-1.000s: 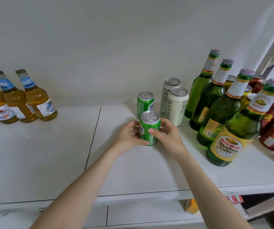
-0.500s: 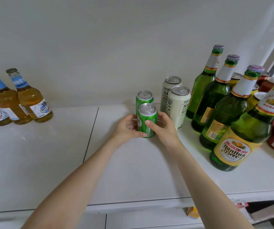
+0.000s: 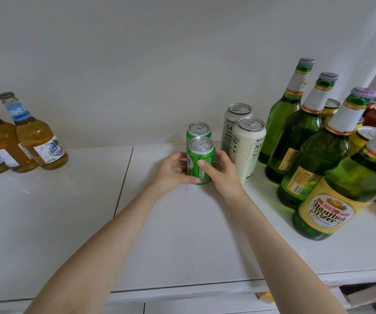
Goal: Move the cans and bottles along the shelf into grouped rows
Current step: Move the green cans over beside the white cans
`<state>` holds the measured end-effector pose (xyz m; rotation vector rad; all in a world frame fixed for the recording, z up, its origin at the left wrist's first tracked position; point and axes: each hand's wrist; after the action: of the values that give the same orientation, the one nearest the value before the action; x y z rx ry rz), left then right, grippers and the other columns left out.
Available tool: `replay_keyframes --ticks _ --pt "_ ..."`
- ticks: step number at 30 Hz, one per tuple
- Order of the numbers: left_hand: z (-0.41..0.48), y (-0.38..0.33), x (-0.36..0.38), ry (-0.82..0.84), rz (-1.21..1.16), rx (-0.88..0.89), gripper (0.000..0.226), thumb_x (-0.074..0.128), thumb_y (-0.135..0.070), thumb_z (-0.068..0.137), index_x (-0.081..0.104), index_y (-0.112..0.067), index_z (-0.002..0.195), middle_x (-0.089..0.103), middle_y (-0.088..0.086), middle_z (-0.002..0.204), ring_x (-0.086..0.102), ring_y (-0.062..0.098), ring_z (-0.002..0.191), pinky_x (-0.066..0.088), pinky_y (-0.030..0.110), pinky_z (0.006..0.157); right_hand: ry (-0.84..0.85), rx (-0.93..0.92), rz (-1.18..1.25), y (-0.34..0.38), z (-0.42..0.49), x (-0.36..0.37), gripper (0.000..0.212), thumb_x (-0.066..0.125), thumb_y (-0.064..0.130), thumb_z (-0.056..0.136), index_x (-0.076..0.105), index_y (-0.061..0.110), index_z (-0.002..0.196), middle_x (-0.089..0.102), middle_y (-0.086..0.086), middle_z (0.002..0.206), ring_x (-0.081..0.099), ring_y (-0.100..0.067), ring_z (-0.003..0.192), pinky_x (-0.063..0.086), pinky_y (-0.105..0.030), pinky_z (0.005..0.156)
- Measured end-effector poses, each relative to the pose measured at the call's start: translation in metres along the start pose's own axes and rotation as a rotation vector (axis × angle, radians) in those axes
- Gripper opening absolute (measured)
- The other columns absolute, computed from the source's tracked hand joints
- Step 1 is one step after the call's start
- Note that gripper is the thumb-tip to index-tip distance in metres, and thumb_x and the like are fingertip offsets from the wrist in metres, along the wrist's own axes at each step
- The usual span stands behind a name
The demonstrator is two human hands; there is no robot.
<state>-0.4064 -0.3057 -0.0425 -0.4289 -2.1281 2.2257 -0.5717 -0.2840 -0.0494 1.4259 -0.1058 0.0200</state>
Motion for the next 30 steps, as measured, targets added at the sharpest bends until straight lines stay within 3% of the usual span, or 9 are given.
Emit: replay_keyframes --ticks 11,16,18,20,24,27,30 --pt "0.0 0.003 -0.002 0.012 0.032 -0.004 0.067 0.084 0.015 0.062 0.057 -0.001 0.121 0.07 0.012 0.104 0.071 0.007 0.084 0.054 0.017 0.073 -0.016 0.028 -0.044 0.002 -0.001 -0.002 0.044 0.075 0.015 0.087 0.057 0.008 0.126 0.066 -0.005 0.124 0.061 -0.017 0.119 0.05 -0.029 0.1" --pt "-0.008 0.004 -0.011 0.021 0.097 -0.013 0.066 0.087 0.003 0.065 0.061 -0.01 0.125 0.07 0.006 0.106 0.065 0.018 0.105 0.052 0.03 0.097 -0.01 0.055 -0.051 0.011 -0.011 -0.007 0.036 0.069 0.01 0.091 0.057 0.007 0.125 0.068 0.001 0.118 0.064 0.006 0.102 0.049 -0.014 0.086" --pt "-0.016 0.003 -0.017 -0.001 0.18 -0.011 0.063 0.088 -0.004 0.068 0.063 -0.018 0.124 0.067 0.006 0.117 0.06 0.016 0.116 0.047 0.032 0.103 -0.029 0.072 -0.098 0.012 -0.019 -0.01 0.042 0.072 0.018 0.09 0.057 0.01 0.129 0.065 -0.001 0.126 0.062 0.002 0.11 0.05 -0.018 0.094" --pt "-0.026 0.001 -0.023 -0.015 0.299 0.014 0.06 0.085 -0.009 0.073 0.061 -0.021 0.127 0.064 0.003 0.126 0.056 0.012 0.121 0.042 0.032 0.105 -0.07 0.071 -0.217 0.014 -0.031 -0.012 0.053 0.075 0.028 0.087 0.055 0.013 0.134 0.062 -0.002 0.132 0.06 -0.01 0.118 0.048 -0.032 0.104" --pt "-0.055 0.002 -0.034 -0.081 0.714 0.193 0.049 0.074 -0.018 0.086 0.059 -0.012 0.133 0.061 0.007 0.132 0.055 0.022 0.125 0.038 0.029 0.105 -0.123 0.002 -0.55 0.023 -0.066 -0.016 0.061 0.075 0.037 0.086 0.051 0.016 0.138 0.059 0.002 0.136 0.057 -0.016 0.118 0.048 -0.038 0.1" --pt "-0.085 0.0 -0.035 -0.148 0.921 0.259 0.048 0.068 -0.02 0.091 0.056 -0.008 0.136 0.054 0.014 0.141 0.047 0.032 0.133 0.039 0.039 0.107 -0.108 -0.122 -0.892 0.028 -0.093 -0.015 0.063 0.065 0.043 0.088 0.049 0.013 0.141 0.057 -0.006 0.139 0.052 -0.027 0.126 0.045 -0.042 0.1" --pt "-0.115 -0.002 -0.031 -0.193 1.07 0.32 0.053 0.064 -0.026 0.084 0.058 -0.003 0.132 0.054 0.024 0.139 0.051 0.043 0.128 0.046 0.051 0.102 -0.108 -0.224 -1.159 0.032 -0.121 -0.015 0.068 0.053 0.048 0.084 0.05 0.009 0.14 0.055 -0.011 0.142 0.054 -0.034 0.124 0.048 -0.047 0.092"
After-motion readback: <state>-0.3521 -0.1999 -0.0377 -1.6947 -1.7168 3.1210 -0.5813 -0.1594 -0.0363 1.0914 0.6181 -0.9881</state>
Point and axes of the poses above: each hand's wrist, its own z-axis towards the middle knuckle, its own x-axis out of the palm, y = z × x
